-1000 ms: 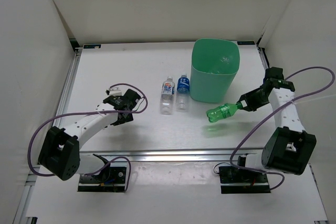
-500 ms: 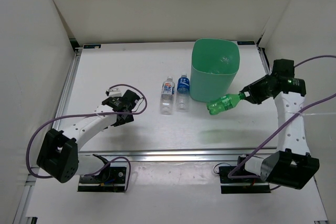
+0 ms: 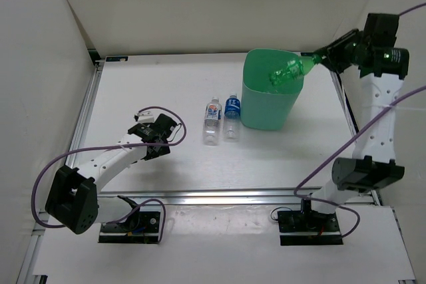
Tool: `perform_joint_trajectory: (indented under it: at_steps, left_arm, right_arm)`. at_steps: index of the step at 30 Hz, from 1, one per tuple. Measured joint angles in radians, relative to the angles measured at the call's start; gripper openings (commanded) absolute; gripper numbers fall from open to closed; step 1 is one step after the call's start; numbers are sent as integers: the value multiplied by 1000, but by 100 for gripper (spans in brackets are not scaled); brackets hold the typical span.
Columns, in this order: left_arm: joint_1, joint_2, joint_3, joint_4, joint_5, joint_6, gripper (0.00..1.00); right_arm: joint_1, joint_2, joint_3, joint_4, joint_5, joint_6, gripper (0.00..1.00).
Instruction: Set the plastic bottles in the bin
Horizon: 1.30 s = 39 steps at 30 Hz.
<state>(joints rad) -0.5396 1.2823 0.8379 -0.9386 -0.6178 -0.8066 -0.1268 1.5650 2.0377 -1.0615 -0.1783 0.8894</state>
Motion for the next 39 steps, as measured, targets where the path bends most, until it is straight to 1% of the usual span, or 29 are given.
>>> perform_joint_trajectory:
  at_steps: [2,3,4,5,6,8,9,11,12,14,18,22,25,27,32,39]
  left_arm:
    - [0,0,0,3,5,8,100]
    - [0,0,1,5,9,14,100]
    - [0,0,5,5,12,23,100]
    - [0,0,11,4,16,28,100]
    - [0,1,23,4,19,37,100]
    - [0,7,64,5,31,60,100]
    - [1,14,94,6,43,76,100]
    - [1,40,175,17,80,117,100]
    - [2,59,221,27,107,137,100]
    - [1,111,331,56,172,184,100]
    - [2,233,532,147,340,249,100]
    - [2,327,579,240,514,274,100]
    - [2,408,587,263,589,274,100]
    - [1,471,603,267,611,272,100]
    - [1,602,660,265,616,264,100]
    - [-9,723,830,280,621,295,100]
  right_arm:
    - [12,83,124,9,1,1,2]
    - [21,123,176,15,2,2,24]
    - [29,161,220,17,1,0,41]
    - [37,195,257,18,-5,-3,49]
    - [49,222,277,23,-8,-3,65]
    - [74,258,282,21,-9,-9,79]
    - [90,264,267,22,-4,-15,89]
    - [116,258,224,17,12,-27,98]
    - [129,247,197,21,19,-36,100]
    - [143,219,151,18,31,-56,100]
    - [126,147,111,23,62,-90,100]
    - [83,60,62,32,66,-116,100]
    - [47,9,19,40,60,-140,100]
    - [26,-13,-10,40,54,-152,100]
    - [4,-35,-60,39,29,-171,100]
    - [5,-35,-69,45,-9,-183,100]
